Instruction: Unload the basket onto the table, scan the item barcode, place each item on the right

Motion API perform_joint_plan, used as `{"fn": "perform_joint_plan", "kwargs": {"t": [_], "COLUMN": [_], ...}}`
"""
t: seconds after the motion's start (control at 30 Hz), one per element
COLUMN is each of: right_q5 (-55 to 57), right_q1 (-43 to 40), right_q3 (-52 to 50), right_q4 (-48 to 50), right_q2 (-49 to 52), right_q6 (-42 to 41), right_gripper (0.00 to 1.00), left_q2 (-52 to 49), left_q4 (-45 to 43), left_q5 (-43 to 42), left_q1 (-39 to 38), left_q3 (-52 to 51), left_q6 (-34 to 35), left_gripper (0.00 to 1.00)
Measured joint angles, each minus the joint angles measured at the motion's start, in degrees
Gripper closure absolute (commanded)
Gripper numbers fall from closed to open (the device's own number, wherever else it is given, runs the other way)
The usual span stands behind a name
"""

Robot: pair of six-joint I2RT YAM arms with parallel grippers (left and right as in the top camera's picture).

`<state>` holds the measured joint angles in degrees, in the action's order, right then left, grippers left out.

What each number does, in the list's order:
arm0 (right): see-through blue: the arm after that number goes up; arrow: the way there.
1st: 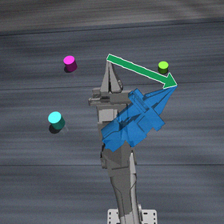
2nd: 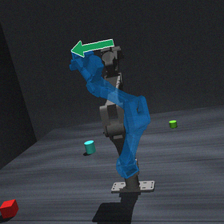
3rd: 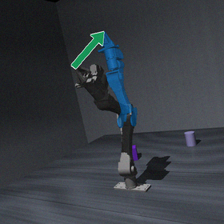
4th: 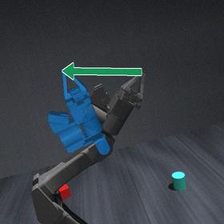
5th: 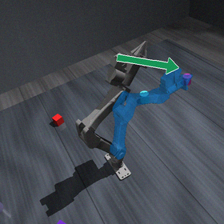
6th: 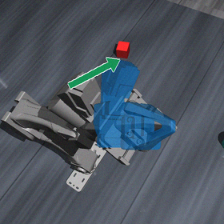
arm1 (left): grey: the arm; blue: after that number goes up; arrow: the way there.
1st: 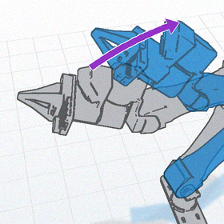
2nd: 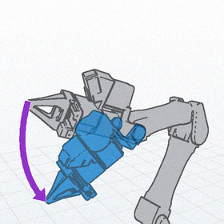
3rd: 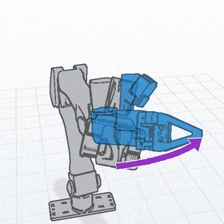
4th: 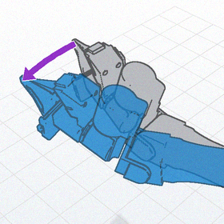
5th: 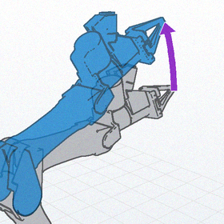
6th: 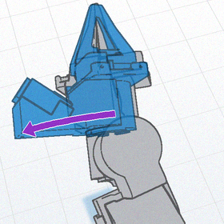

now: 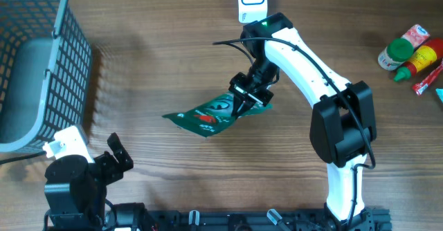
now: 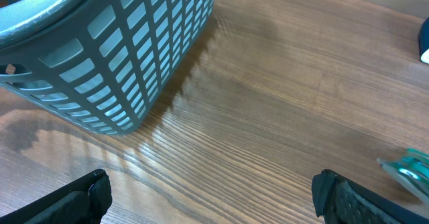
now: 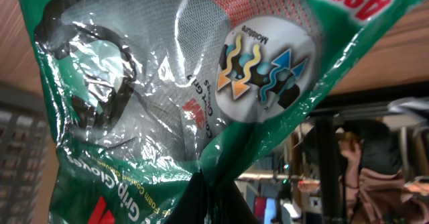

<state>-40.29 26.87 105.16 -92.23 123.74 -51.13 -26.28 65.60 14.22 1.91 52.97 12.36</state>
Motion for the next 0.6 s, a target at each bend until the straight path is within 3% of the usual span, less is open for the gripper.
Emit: {"fn": "perform_joint_plan", "kwargs": {"t": [0.23, 0.6], "right_q5": [-8.4, -28.3], "right_q1": [0.0, 0.0], "right_q3": [0.0, 0.0], "right_q4": [0.0, 0.0], "right_q2": [0.0, 0.0], "right_q6": [-8.1, -5.3], "right_gripper": [0.96, 0.95], "left_q2": [0.0, 0.0], "left_q4": [0.0, 0.0], "left_q5": [0.0, 0.0], "left_q1": [0.0, 0.0], "left_q3": [0.0, 0.0], "left_q6": [0.0, 0.0], "left_gripper": [0.0, 0.0]}}
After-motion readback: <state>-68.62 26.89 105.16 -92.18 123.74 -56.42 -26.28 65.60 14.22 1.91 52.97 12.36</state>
